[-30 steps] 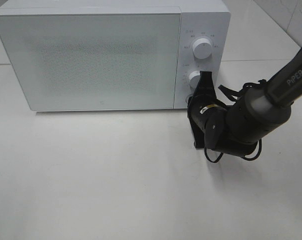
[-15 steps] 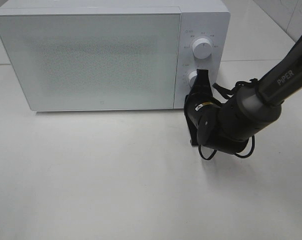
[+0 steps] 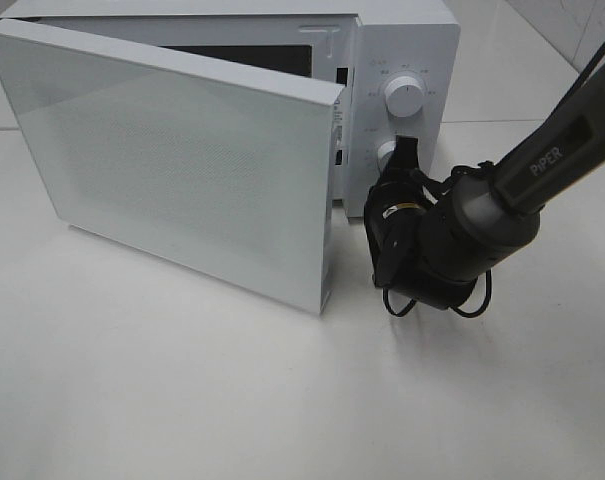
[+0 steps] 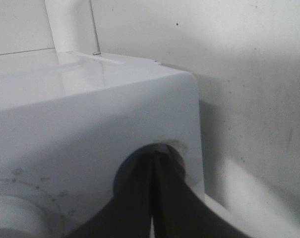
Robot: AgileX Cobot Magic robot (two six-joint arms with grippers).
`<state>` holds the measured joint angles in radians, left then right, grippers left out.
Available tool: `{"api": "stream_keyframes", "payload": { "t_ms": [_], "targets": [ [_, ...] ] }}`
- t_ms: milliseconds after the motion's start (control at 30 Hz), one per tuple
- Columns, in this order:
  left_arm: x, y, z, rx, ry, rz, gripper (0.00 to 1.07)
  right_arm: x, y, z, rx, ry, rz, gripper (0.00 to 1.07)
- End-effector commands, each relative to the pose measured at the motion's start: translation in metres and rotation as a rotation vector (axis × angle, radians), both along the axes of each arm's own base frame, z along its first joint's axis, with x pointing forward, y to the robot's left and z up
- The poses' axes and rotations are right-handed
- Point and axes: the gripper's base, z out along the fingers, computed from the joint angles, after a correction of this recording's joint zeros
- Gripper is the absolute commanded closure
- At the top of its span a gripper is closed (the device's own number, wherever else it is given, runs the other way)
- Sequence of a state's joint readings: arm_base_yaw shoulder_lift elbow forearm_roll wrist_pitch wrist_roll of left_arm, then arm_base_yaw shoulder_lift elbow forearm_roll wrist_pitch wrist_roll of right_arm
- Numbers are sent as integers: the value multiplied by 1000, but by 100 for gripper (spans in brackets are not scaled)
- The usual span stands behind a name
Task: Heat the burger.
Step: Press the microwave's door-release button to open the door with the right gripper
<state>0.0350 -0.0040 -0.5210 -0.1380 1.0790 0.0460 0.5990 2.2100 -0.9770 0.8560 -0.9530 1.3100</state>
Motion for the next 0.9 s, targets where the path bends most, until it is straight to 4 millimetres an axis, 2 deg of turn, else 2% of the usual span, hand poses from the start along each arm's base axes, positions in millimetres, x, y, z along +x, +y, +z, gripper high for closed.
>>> {"api": "stream_keyframes", "payload": {
  "t_ms": [33, 400, 900],
  "targets": [
    [0, 0, 0, -4, -11, -4, 22, 33, 2, 39, -7, -304, 12, 107],
    [0, 0, 0, -4, -11, -4, 22, 28, 3, 40, -26, -230, 55, 107],
    [0, 0, 0, -4, -11, -4, 22, -1, -6, 33, -139, -48, 170, 107]
  ]
}}
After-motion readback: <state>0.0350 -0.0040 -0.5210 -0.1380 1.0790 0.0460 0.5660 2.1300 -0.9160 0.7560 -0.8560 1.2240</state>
